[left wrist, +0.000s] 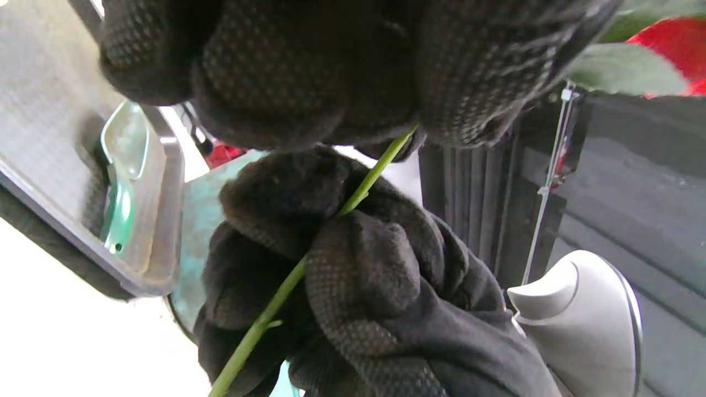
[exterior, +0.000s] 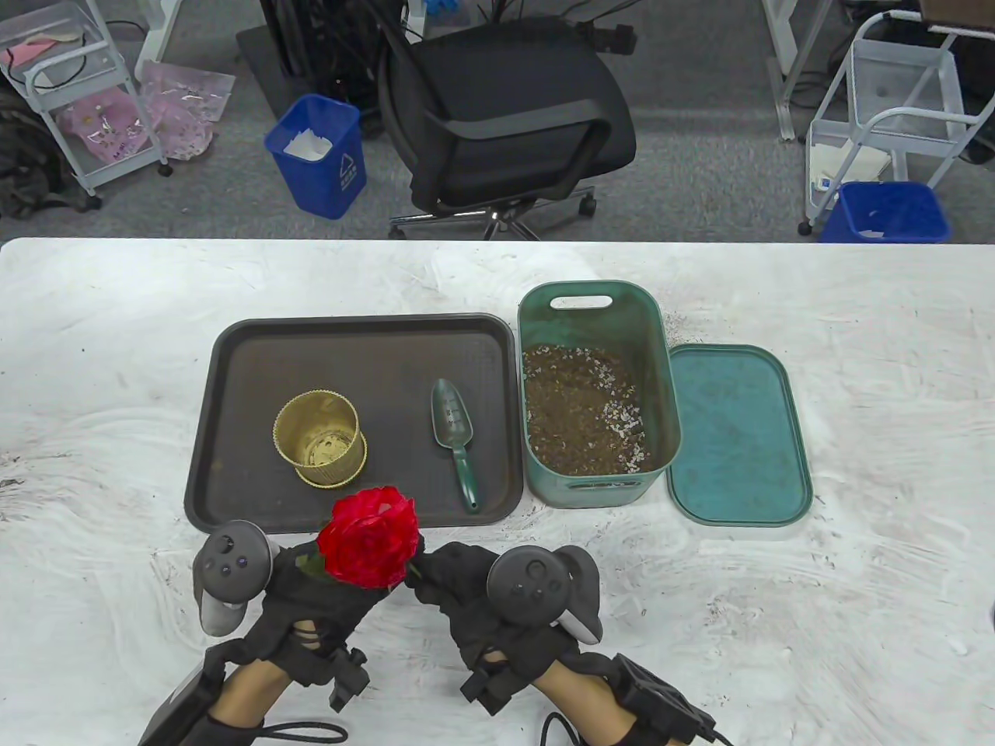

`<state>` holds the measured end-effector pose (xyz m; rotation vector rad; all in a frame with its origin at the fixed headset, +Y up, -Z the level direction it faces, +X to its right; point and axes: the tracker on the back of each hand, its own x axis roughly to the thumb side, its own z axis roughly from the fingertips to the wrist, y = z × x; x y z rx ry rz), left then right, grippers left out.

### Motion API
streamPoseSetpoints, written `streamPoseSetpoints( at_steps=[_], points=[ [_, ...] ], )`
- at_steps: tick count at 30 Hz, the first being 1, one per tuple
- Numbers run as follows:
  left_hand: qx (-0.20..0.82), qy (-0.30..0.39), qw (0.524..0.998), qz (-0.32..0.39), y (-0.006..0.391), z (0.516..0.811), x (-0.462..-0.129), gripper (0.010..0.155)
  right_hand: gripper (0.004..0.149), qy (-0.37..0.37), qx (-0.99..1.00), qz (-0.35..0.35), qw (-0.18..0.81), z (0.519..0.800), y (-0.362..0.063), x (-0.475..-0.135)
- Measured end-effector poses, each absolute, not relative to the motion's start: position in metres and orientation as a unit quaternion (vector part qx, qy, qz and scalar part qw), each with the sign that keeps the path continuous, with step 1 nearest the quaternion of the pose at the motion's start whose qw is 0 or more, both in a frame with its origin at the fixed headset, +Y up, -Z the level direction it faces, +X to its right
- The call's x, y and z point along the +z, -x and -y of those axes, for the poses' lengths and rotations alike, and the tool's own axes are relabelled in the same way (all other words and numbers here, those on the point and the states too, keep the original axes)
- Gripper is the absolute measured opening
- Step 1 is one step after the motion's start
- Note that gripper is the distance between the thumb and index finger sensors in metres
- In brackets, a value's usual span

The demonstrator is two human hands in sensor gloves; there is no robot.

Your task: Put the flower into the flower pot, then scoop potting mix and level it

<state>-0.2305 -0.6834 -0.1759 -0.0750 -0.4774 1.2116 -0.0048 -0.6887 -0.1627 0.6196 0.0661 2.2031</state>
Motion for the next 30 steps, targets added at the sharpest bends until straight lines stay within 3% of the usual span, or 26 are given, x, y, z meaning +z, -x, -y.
streamPoseSetpoints(
  at_steps=[5, 7, 12, 15, 19, 24, 30],
  points=[
    [0.550, -0.065, 0.808, 0.199, 0.259, 0.654, -0.175, 0.042, 0.050, -0.240, 0.883, -0.006, 0.403, 0.677, -0.018, -0.166],
    [0.541, -0.150, 0.810, 0.169, 0.291, 0.624, -0.172, 0.042, 0.050, -0.204, 0.876, 0.039, 0.435, 0.670, -0.040, -0.171],
    [0.469, -0.329, 0.810, 0.125, 0.348, 0.547, -0.155, 0.041, 0.047, -0.160, 0.866, 0.070, 0.469, 0.671, -0.070, -0.180],
    [0.441, -0.388, 0.804, 0.096, 0.363, 0.524, -0.152, 0.041, 0.047, -0.166, 0.876, 0.067, 0.448, 0.676, -0.069, -0.180],
    [0.422, -0.405, 0.810, 0.044, 0.369, 0.534, -0.165, 0.041, 0.047, -0.175, 0.882, 0.076, 0.430, 0.677, -0.065, -0.177],
    [0.408, -0.368, 0.835, -0.040, 0.370, 0.591, -0.187, 0.041, 0.047, -0.176, 0.890, 0.084, 0.413, 0.678, -0.063, -0.176],
    [0.405, -0.322, 0.855, -0.046, 0.367, 0.627, -0.201, 0.041, 0.047, -0.177, 0.900, 0.079, 0.390, 0.685, -0.058, -0.179]
  ],
)
